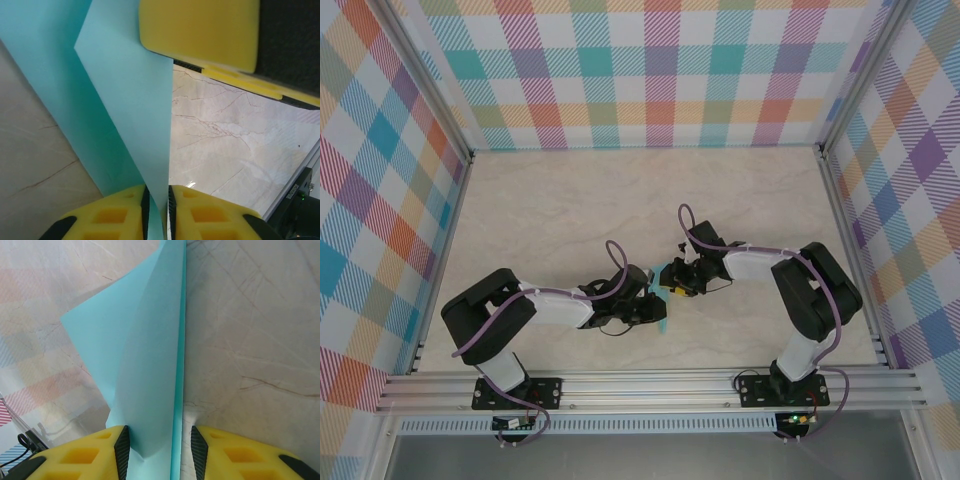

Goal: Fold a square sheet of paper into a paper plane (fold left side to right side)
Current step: Fold the wing for the fifth time at the center of the table.

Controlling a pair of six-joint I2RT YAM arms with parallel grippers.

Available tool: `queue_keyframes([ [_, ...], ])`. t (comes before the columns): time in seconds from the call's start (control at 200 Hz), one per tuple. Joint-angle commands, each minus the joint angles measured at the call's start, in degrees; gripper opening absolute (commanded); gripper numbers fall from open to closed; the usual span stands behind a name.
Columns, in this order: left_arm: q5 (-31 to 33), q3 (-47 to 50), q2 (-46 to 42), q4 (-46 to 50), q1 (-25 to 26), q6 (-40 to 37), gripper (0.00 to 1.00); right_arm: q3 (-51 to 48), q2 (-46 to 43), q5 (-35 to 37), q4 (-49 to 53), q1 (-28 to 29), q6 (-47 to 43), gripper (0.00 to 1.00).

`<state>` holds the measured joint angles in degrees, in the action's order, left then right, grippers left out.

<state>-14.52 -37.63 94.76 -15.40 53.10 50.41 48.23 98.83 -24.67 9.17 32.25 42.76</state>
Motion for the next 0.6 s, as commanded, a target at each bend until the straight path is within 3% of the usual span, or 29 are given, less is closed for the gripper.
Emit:
queue_keyframes([
  [0.0, -0.11, 1.23, -1.57, -0.35, -0.63, 0.04, 0.25, 0.21, 2.34, 1.04, 1.98, 0.38, 0.39, 0.4],
  [0.245, -0.4, 2.73, -7.32, 1.81, -1.99, -0.4, 0.43, 0.33, 2.63, 1.11, 2.15, 0.41, 0.25, 0.4],
  [0.42, -1.61, 6.26, -15.28, 3.66, -6.82, -0.03, 0.56, 0.38, 2.65, 1.11, 2.23, 0.36, 0.13, 0.39],
  [0.595, -7.42, 6.03, -15.34, 2.48, -13.24, 0.11, 0.54, 0.31, 2.35, 1.2, 2.41, 0.38, -0.22, 0.39],
])
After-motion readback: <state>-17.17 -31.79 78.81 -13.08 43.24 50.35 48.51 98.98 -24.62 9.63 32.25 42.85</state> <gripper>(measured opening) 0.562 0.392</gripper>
